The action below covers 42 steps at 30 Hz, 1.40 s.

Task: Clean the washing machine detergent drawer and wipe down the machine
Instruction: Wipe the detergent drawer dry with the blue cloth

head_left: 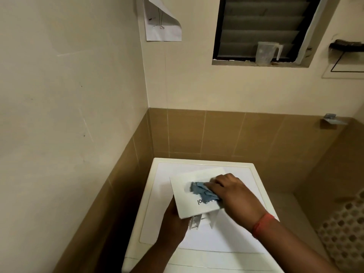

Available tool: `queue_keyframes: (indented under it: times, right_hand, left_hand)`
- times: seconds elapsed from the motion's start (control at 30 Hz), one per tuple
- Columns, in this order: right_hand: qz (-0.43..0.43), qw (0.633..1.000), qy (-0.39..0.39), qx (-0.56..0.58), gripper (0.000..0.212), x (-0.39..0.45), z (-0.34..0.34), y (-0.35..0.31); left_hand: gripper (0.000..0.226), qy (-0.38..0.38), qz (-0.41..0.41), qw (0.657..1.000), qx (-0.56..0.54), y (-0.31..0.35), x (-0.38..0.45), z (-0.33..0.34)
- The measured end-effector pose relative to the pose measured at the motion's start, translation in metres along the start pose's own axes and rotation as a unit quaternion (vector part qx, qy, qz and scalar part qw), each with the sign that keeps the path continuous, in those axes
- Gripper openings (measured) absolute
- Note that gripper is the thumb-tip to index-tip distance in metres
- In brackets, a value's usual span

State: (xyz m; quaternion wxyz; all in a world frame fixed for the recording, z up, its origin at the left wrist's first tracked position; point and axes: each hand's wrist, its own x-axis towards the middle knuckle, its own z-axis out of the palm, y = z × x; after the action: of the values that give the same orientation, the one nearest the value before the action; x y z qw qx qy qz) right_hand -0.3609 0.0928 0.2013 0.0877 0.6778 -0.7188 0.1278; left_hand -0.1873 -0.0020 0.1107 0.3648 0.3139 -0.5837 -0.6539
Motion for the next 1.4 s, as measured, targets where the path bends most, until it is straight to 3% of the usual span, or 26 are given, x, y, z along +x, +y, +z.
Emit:
queue_keyframes:
  times: [0.17,0.23,0.3,0.37,0.43,0.5,0.57,0.67,0.73,0.83,0.87,0.9,0.97,1.03,1.1,1.2,1.3,1.4]
  right_hand:
    - [0.122,0.985,0.116,0.036,0.055,-0.026,0.010,-0.010]
    - [0.103,0.984,0.134,0.055,0.045,-0.026,0.020,-0.046]
    - [0.051,0.986,0.131,0.087,0.037,-0.026,0.028,-0.080]
    - [0.023,0.988,0.110,0.103,0.046,-0.025,0.030,-0.097]
    - [0.017,0.988,0.117,0.095,0.041,-0.029,0.027,-0.085]
    - [0.036,0.988,0.133,0.069,0.039,-0.039,0.023,-0.060]
    - [0.099,0.979,0.171,0.044,0.044,-0.051,0.026,-0.026]
    - [0.190,0.963,0.187,0.040,0.054,-0.058,0.031,-0.007]
    - [0.166,0.966,0.193,0.034,0.049,-0.055,0.035,-0.028]
    - [0.057,0.981,0.173,0.073,0.039,-0.047,0.038,-0.070]
    - [0.031,0.979,0.178,0.098,0.035,-0.043,0.036,-0.076]
    - [0.026,0.969,0.200,0.143,0.033,-0.039,0.033,-0.076]
    - [0.107,0.929,0.254,0.247,0.026,-0.038,0.026,-0.069]
    - [0.216,0.876,0.273,0.335,0.049,-0.044,0.019,-0.054]
    - [0.289,0.812,0.275,0.427,0.065,-0.055,0.016,-0.038]
    - [0.366,0.712,0.260,0.540,0.057,-0.064,0.015,-0.023]
    - [0.398,0.690,0.228,0.560,0.049,-0.076,0.025,-0.018]
    - [0.394,0.715,0.203,0.541,0.046,-0.085,0.034,-0.018]
  left_hand:
    - [0.052,0.013,-0.001,1.000,-0.001,0.003,-0.001,-0.001]
    - [0.048,0.002,-0.043,0.999,-0.006,-0.001,0.000,-0.003]
    - [0.015,-0.040,-0.042,0.998,-0.002,-0.006,-0.004,-0.002]
    - [0.032,-0.045,-0.043,0.998,0.000,-0.009,-0.010,-0.002]
    - [0.017,-0.061,-0.038,0.997,0.031,-0.013,-0.009,-0.009]
    - [0.034,-0.028,-0.029,0.996,0.077,-0.012,0.003,-0.008]
    - [0.035,0.009,0.007,0.997,0.082,-0.014,0.006,-0.006]
    - [0.046,-0.003,0.030,0.995,0.092,-0.013,0.001,-0.005]
    - [0.043,-0.013,0.051,0.996,0.068,-0.011,0.001,-0.005]
    - [0.056,-0.008,0.094,0.985,0.142,-0.001,-0.002,-0.002]
    - [0.041,-0.038,0.086,0.993,0.067,-0.004,-0.002,-0.001]
    - [0.016,-0.059,0.079,0.994,0.050,-0.003,-0.003,-0.001]
    - [0.029,0.011,0.077,0.990,0.119,-0.003,0.004,0.001]
    - [0.029,0.056,0.032,0.994,0.087,-0.008,0.011,0.002]
    - [0.053,0.128,-0.026,0.990,0.058,-0.014,0.018,0.011]
    - [0.059,0.196,-0.074,0.977,-0.033,-0.029,0.018,0.015]
    - [0.062,0.256,-0.179,0.936,-0.163,-0.032,0.014,0.029]
    - [0.067,0.293,-0.240,0.900,-0.214,-0.050,0.009,0.042]
